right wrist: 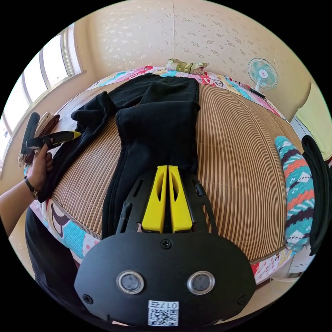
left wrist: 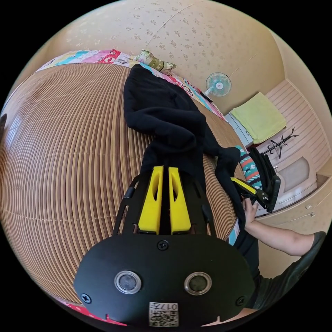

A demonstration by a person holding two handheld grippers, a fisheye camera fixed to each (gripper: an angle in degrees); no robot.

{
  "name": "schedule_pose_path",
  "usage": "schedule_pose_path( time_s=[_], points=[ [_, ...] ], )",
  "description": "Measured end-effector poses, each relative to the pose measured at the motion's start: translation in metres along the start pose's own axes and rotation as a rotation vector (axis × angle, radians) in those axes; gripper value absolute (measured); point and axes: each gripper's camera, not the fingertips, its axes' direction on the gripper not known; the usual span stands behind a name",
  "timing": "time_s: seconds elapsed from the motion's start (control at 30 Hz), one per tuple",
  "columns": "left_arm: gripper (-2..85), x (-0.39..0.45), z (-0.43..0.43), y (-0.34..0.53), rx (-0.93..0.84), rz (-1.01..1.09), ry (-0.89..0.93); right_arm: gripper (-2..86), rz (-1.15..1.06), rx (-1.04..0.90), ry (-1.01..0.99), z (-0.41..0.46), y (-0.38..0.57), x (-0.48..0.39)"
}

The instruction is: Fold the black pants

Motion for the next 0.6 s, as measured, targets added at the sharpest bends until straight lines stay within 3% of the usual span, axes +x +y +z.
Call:
schedule_pose_path(
  time_s=[0.6],
  points=[
    [3.5,-0.028,-0.022,-0.013,0.001,-0.006,0.014,0.5,0.002,-0.003,-0.002,0.002,0.024,0.001]
  ],
)
